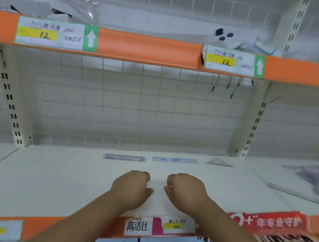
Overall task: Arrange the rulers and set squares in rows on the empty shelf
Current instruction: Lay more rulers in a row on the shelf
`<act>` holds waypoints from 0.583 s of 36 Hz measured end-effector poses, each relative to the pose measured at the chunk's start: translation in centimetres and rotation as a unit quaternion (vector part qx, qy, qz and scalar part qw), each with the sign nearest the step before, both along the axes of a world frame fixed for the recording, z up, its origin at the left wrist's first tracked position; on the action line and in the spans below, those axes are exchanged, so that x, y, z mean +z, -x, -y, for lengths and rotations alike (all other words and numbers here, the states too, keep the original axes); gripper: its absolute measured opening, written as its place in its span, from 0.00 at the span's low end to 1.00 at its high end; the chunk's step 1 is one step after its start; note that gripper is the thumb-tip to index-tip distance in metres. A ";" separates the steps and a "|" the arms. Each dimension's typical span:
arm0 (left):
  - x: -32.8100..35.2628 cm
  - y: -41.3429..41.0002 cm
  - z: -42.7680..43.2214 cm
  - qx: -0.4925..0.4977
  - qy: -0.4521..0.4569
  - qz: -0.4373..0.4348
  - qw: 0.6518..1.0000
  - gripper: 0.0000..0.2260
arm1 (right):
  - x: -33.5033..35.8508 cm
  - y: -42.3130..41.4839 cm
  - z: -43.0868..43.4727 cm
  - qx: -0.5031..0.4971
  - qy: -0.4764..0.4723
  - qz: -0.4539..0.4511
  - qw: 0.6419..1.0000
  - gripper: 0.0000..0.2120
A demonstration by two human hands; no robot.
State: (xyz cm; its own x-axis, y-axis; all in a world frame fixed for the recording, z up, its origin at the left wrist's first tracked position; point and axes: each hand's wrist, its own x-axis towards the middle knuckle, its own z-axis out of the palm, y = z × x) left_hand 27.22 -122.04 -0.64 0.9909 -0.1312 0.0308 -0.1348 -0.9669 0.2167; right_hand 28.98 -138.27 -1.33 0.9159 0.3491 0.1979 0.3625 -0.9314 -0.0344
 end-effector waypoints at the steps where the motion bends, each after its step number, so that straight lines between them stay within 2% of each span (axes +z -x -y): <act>1: 0.0 -0.1 1.2 -0.014 0.000 -0.001 1.000 0.18 | 0.1 0.4 1.1 -0.012 -0.001 -0.001 1.000 0.14; 12: 0.9 0.5 15.9 -0.134 -0.031 -0.003 0.991 0.17 | 1.1 4.5 15.1 -0.137 0.002 0.017 0.990 0.13; 21: 1.2 1.3 28.0 -0.164 -0.026 0.003 0.986 0.16 | 1.6 6.5 27.5 -0.168 0.007 0.007 0.986 0.09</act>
